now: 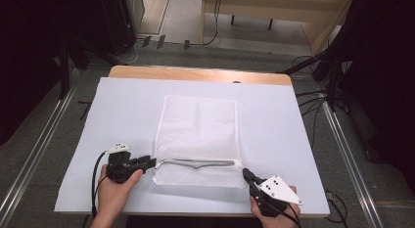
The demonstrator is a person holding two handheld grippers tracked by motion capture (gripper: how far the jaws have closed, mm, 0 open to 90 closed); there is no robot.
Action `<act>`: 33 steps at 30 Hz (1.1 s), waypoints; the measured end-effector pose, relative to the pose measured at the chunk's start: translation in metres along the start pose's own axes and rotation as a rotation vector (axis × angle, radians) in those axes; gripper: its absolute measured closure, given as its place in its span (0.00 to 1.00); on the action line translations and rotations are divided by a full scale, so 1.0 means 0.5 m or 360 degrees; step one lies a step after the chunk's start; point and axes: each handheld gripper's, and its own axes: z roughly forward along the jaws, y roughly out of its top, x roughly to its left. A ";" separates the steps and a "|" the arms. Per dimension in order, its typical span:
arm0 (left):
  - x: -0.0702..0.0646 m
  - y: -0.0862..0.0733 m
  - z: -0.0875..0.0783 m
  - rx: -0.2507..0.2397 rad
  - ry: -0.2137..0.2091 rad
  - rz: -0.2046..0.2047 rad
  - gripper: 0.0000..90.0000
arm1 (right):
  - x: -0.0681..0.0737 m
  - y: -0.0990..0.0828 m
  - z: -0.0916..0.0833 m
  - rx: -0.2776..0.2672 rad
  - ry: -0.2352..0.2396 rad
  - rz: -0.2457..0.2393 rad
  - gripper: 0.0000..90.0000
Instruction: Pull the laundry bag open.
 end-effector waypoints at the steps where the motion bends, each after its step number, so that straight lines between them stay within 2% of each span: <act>1: 0.001 -0.002 -0.004 -0.0018 -0.0013 -0.0008 0.66 | 0.001 -0.001 0.000 0.0002 0.0005 0.0005 1.00; 4: -0.001 -0.006 -0.009 -0.0011 -0.0022 -0.0004 0.68 | 0.004 -0.002 -0.002 0.0003 0.0017 -0.0006 1.00; 7: -0.001 -0.013 -0.003 0.0031 0.0021 -0.0029 0.69 | 0.005 -0.001 -0.003 0.0001 0.0018 -0.0013 1.00; 10: -0.006 -0.015 0.010 0.0077 0.0030 -0.0006 0.69 | 0.005 -0.003 -0.002 0.0004 0.0026 -0.0005 1.00; 11: -0.012 -0.016 0.016 0.0103 0.0045 0.0022 0.70 | 0.005 -0.003 -0.001 0.0005 0.0030 -0.0002 1.00; 15: -0.034 -0.013 0.027 0.0128 0.0141 0.0121 0.70 | 0.007 -0.005 0.000 0.0016 0.0033 -0.0003 1.00; 19: -0.063 -0.018 0.034 0.0148 0.0288 0.0311 0.76 | 0.010 -0.006 0.003 0.0016 0.0041 -0.0015 1.00; 20: -0.069 -0.018 0.035 0.0162 0.0304 0.0365 0.80 | 0.011 -0.006 0.003 0.0020 0.0041 -0.0014 1.00; 22: -0.075 -0.018 0.035 0.0162 0.0302 0.0406 0.85 | 0.011 -0.006 0.003 0.0022 0.0042 -0.0017 1.00; 25: -0.075 -0.016 0.028 0.0141 0.0263 0.0394 0.91 | 0.010 -0.006 0.001 0.0014 0.0038 -0.0019 1.00; 29: -0.059 -0.011 0.018 0.0137 0.0195 0.0328 0.94 | 0.009 -0.006 0.001 0.0020 0.0037 -0.0011 1.00; 33: -0.038 -0.009 0.012 0.0153 0.0130 0.0258 0.95 | 0.010 -0.006 0.002 0.0040 0.0013 -0.0038 1.00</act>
